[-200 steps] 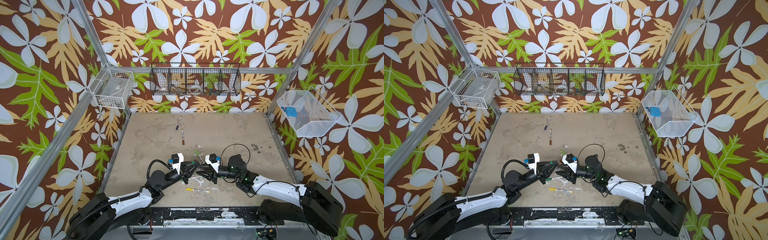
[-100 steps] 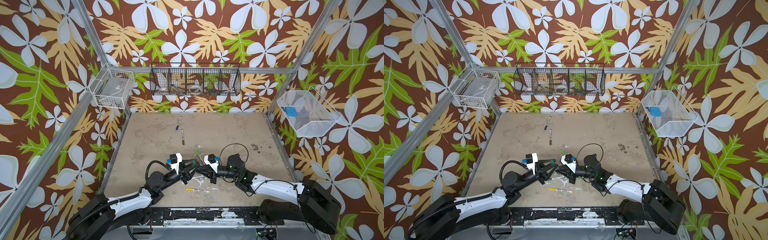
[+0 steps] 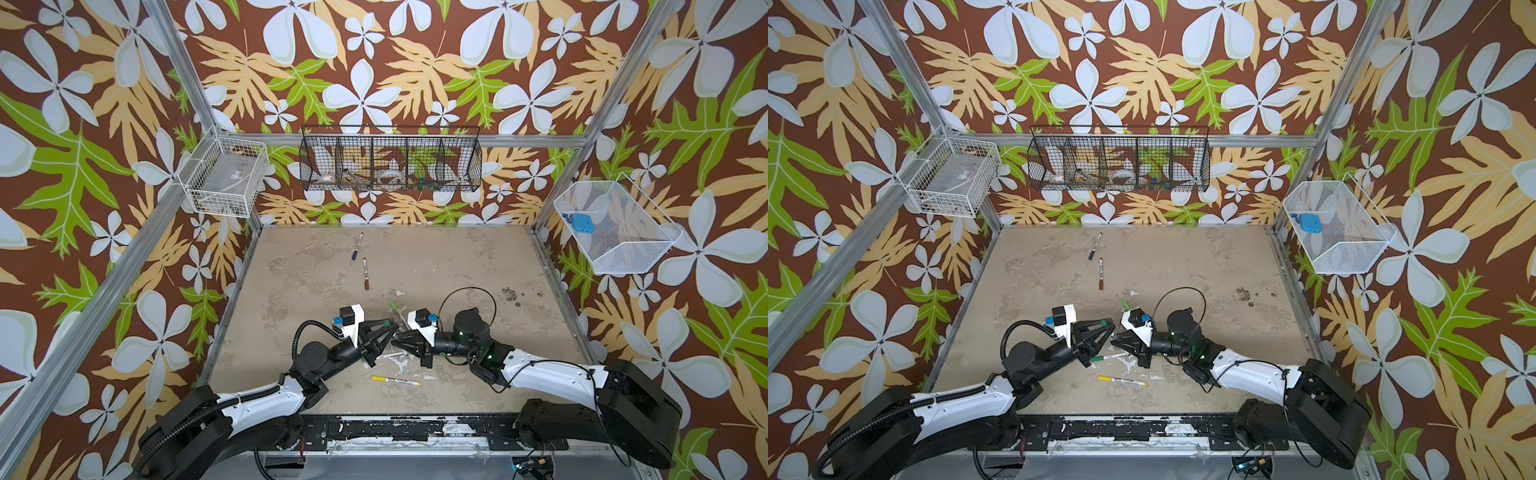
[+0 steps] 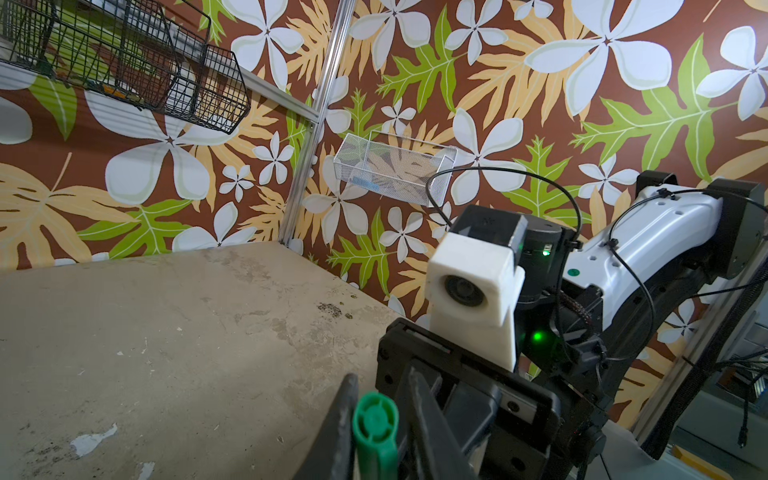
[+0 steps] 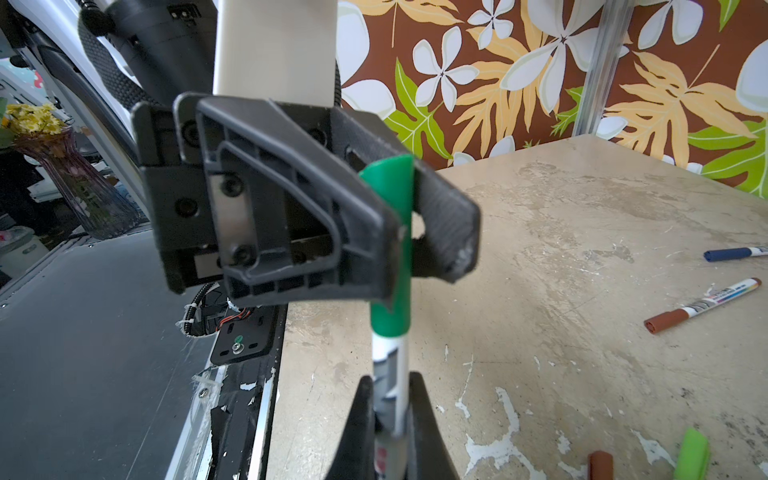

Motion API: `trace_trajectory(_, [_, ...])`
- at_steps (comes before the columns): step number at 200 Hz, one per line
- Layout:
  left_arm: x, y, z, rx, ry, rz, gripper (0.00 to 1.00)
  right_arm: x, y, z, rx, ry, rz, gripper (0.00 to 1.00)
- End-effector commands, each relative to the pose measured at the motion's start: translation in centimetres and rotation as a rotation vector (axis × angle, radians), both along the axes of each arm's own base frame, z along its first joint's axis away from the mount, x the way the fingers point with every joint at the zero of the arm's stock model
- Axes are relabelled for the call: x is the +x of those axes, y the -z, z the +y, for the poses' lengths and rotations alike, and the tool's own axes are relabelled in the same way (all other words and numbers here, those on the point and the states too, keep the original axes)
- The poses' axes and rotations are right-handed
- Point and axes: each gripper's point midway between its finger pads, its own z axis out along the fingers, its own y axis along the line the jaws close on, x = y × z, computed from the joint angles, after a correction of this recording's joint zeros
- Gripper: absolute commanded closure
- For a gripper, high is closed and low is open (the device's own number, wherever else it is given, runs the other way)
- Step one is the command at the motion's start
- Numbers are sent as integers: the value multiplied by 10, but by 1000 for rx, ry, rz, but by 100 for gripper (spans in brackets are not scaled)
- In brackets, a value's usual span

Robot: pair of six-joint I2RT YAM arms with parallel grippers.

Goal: Open the pen caps
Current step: 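Grip the green cap with the left gripper and hold both grippers together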

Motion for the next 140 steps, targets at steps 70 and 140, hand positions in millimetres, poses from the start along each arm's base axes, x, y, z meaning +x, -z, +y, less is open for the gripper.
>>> trace_trajectory(70, [6,-11,16,-60,-80,-1,100,17,11,0,-57,82,3,100])
trace_trajectory(140, [13,-13,34,-122,-139,29,100,36,30,-6,-187,196,-41,100])
